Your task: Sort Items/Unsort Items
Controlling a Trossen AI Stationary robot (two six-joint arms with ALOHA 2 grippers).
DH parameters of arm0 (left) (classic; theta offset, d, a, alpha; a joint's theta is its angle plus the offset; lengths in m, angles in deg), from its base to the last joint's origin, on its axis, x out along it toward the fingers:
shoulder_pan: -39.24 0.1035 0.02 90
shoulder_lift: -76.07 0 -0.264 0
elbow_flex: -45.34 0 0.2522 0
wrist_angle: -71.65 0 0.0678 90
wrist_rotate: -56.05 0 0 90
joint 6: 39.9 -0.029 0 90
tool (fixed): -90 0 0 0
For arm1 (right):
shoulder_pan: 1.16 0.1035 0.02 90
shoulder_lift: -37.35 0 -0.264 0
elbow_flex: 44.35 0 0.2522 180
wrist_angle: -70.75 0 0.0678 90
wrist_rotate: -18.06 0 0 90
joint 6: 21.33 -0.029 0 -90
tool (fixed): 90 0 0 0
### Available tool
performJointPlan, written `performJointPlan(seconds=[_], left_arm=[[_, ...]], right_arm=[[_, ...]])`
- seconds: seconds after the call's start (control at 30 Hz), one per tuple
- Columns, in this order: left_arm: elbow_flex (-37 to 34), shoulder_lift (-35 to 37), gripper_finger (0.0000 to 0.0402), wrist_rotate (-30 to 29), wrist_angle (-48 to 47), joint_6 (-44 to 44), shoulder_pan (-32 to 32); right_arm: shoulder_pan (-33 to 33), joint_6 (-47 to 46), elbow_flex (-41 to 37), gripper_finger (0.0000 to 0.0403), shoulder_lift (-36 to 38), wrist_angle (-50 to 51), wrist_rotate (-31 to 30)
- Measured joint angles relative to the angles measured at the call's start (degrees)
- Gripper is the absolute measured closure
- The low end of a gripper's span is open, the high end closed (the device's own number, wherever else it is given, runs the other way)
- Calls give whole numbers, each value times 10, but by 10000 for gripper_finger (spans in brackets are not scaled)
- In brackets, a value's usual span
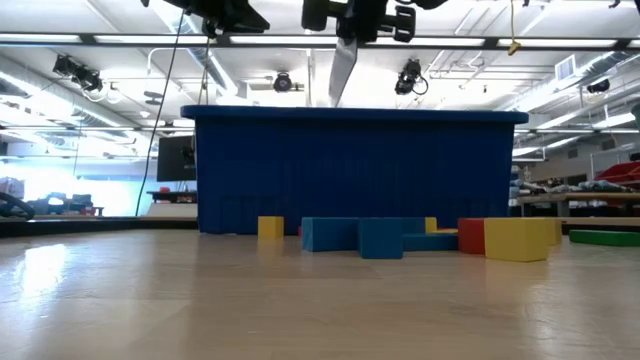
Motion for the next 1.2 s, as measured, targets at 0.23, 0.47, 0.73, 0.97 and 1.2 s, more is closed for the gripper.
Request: performJointPlan(seconds=[0.23, 0.47, 0.73, 0.97, 1.2], left_arm=[[0, 0, 275, 0, 2, 0, 0], [0, 0, 275, 0, 1, 0, 0], [0, 0, 275, 0, -1, 1, 0], [0, 0, 275, 0, -2, -1, 0], [0, 0, 275, 0, -2, -3, 0]], right_arm=[[3, -35, 0, 403, -1, 27, -11], [2, -54, 0, 403, -1, 40, -11], [5, -78, 0, 403, -50, 26, -15], [11, -42, 0, 403, -86, -12, -41], [11, -40, 0, 403, -86, -12, -41]])
